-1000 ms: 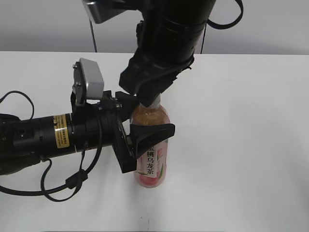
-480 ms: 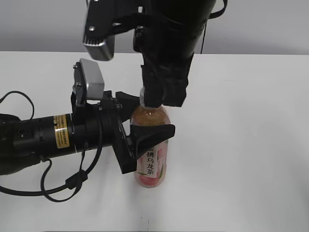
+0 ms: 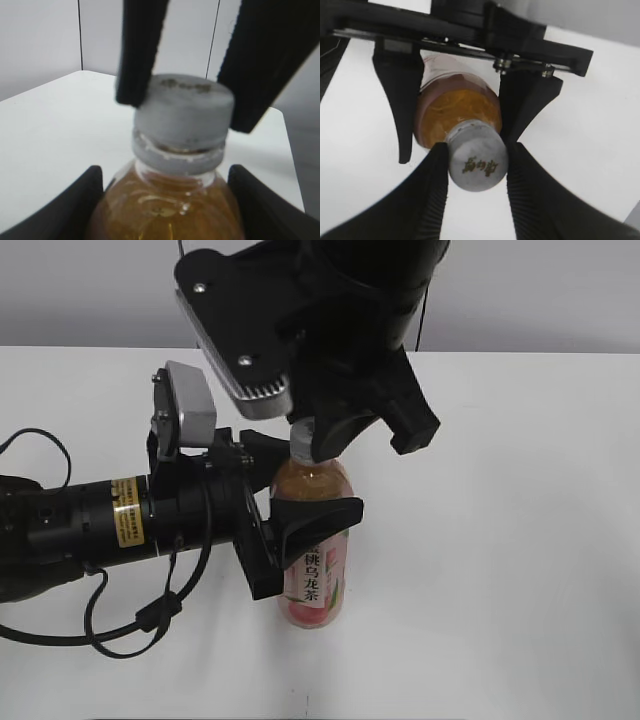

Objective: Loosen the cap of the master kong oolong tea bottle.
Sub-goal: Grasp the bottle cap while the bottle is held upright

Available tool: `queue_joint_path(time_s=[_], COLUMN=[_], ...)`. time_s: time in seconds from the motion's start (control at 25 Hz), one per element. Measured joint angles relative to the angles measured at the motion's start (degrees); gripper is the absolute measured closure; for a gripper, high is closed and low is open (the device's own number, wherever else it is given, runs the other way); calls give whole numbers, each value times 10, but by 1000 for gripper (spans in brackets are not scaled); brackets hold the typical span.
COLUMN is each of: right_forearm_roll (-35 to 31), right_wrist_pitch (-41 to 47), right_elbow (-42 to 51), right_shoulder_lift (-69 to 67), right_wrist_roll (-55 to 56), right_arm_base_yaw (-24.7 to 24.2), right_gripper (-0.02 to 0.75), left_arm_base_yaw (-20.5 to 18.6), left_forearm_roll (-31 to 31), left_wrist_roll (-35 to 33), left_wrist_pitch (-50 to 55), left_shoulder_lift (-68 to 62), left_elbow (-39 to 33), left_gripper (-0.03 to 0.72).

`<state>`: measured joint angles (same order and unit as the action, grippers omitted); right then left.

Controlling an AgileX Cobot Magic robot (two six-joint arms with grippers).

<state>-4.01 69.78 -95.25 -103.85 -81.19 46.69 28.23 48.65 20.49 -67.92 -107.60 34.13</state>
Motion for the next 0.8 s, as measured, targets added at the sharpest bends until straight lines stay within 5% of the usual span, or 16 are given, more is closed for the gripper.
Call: queue_joint_path(time_s=[0.48,0.8], right_forearm_roll=[-14,-17], right_wrist_pitch=[-1,-1], right_elbow=[-1,-1], right_shoulder_lift=[0,0], right_wrist_roll=[-303,-236], right_arm_base_yaw=[-1,-1], right_gripper=[463,463], left_arm_base_yaw=[0,0], left_forearm_roll=[1,3], left_wrist_roll=[-1,-1], left_wrist_pitch=[0,0], left_shoulder_lift=[0,0], left_elbow=[0,0], left_gripper=[230,230])
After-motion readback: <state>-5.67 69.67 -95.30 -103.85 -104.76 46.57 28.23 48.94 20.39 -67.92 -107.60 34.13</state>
